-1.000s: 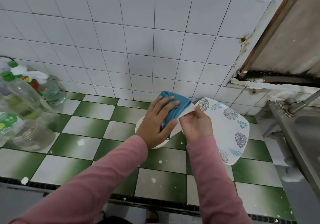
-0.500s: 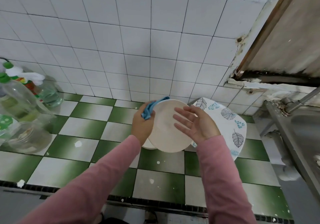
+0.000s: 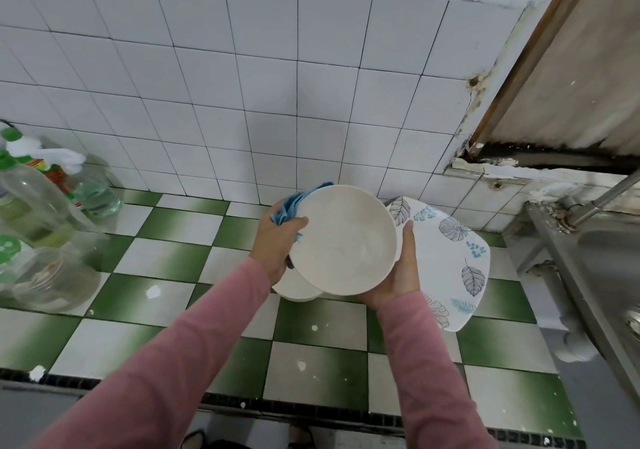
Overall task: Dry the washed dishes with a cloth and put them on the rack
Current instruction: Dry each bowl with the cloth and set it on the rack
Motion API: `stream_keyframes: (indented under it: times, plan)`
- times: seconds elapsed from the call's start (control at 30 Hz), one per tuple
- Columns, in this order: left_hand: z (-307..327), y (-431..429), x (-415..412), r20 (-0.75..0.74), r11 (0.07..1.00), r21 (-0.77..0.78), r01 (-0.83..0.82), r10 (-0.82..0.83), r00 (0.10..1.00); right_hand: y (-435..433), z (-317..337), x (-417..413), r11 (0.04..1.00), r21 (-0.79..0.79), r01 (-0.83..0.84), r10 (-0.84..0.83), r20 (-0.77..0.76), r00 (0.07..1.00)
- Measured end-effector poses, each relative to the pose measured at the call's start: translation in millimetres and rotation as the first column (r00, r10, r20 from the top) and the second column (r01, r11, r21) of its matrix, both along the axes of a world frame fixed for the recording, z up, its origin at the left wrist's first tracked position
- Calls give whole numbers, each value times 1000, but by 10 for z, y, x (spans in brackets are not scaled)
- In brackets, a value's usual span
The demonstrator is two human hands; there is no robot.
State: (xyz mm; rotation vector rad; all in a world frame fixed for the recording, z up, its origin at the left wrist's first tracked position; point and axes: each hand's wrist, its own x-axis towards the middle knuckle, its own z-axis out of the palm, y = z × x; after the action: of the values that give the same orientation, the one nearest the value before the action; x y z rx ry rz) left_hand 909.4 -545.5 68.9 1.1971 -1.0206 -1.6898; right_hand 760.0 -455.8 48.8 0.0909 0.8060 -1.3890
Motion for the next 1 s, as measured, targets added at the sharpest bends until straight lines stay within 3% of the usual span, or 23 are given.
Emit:
stream_keyframes:
  times: [0.2,0.3,0.4,0.5,0.53,0.6,0.63,0.7,0.77,0.8,0.87,0.9,0.93,1.0]
  plan:
    - [4,3,29,-53,997,70,18,-14,998,7,-213,52,994,22,-107,101,168,981]
    - [9,41,8,-51,996,78,47,-43,998,19,-299,148,982,-121,-146,165,158,974]
    - [4,39,27,-101,993,97,66,-56,993,27,-351,190,972,-230,-55,102,196,975]
    - [44,15,72,-260,996,84,37,-14,966,35,-360,104,971,-239,27,22,201,979]
    - [68,19,69,-256,999,35,-1,10,967,37,-353,87,971,-236,43,5,197,980]
    - [101,64,29,-51,970,-236,-63,52,997,34,-370,70,975,-201,91,-60,155,986]
    - [83,99,-4,62,903,-426,-62,97,993,27,-385,82,976,-191,109,-85,132,988]
    - [26,159,-91,206,668,-743,50,157,966,4,-392,166,968,-226,112,-88,115,990]
    - [-137,169,-195,448,390,-850,354,184,875,-24,-357,261,952,-294,89,-53,126,991]
    - [-191,164,-249,605,319,-778,541,144,783,-41,-325,306,945,-315,88,-46,138,989]
    - [-143,236,-356,881,414,-386,824,-98,462,-78,-303,335,941,-315,126,-74,173,982]
    - [-136,272,-406,922,457,-191,869,-221,319,-78,-294,325,943,-296,153,-103,177,979]
    - [-108,298,-444,926,459,-77,885,-297,234,-70,-297,316,947,-277,163,-119,168,979]
    - [-26,337,-483,909,425,3,905,-378,175,-40,-326,275,955,-248,163,-130,147,981]
